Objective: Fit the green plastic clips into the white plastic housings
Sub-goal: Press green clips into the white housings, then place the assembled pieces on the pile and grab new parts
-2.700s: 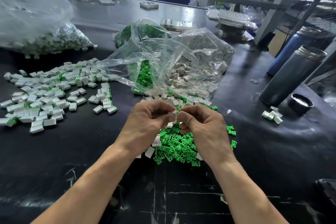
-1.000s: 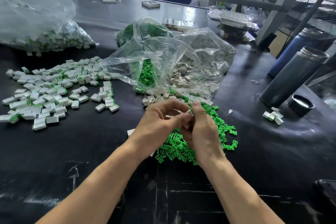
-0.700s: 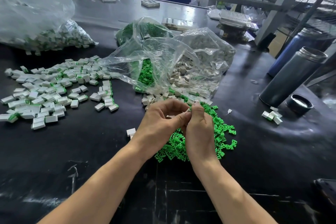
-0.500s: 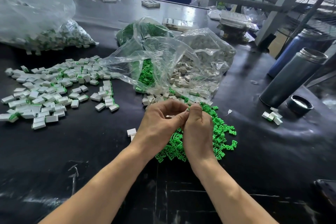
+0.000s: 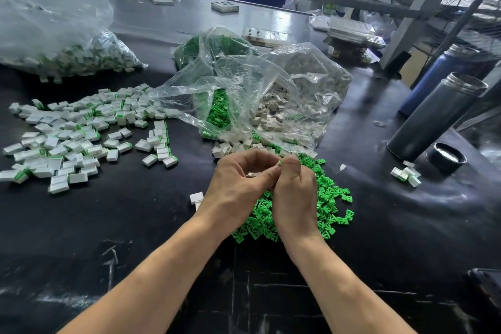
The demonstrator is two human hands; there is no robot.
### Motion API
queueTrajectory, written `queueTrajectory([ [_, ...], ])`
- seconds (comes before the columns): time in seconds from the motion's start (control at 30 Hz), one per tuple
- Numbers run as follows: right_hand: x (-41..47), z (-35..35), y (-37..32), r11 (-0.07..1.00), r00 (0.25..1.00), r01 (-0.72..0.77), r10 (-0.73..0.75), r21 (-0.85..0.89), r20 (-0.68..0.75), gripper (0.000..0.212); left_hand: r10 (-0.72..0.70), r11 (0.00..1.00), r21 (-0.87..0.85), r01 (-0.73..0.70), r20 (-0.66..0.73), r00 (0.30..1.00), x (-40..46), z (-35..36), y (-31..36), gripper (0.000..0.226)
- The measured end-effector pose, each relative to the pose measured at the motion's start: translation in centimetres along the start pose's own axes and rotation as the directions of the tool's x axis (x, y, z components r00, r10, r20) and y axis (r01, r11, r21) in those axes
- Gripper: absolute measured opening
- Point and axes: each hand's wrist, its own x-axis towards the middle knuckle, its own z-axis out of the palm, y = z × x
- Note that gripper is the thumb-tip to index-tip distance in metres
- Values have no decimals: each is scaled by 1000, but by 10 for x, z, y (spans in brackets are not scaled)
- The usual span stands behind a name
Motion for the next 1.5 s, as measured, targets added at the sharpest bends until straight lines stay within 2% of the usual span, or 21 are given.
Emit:
queueTrajectory([
  [0.17,1,-4,-1,1000,998,-14,14,-2,62,54,-38,999,32,38,2,999,1,-5,3,9],
  [0.27,3,-13,0,997,997,56,-54,-50,53,60,-47,998,45,50,-51,998,2,-10,5,6],
  [0.37,6,-24,-1,993,989,110,-113,39,96,40,-42,995,83,48,-70,997,3,-14,6,3],
  [0.5,5,-28,0,985,962,169,-170,23,212,11,-33,988,150,41,-54,998,3,-16,4,1],
  [0.63,6,-27,3,987,968,158,-156,6,194,7,-14,986,163,20,-38,999,1,-15,5,12],
  [0.7,6,-26,3,990,973,138,-135,1,188,8,12,972,236,-2,-42,999,0,-13,4,15],
  [0.83,7,-26,5,992,977,120,-114,-23,180,10,90,902,427,-58,-54,994,-2,-13,3,12],
  [1.0,8,-23,7,993,981,116,-109,-36,158,13,170,835,541,-101,-78,982,-2,-13,3,13],
  [1.1,9,-24,9,991,984,117,-106,-66,146,14,159,789,609,-83,-71,985,0,-19,2,15],
  [1.2,11,-28,12,993,987,105,-96,-62,126,13,107,695,719,4,-109,988,4,-35,2,13],
  [1.3,14,-31,13,994,988,94,-87,-53,126,11,86,578,804,139,-230,970,9,-57,3,16],
  [1.5,15,-31,16,996,991,73,-66,-57,117,12,142,369,863,346,-420,896,17,-90,4,13],
])
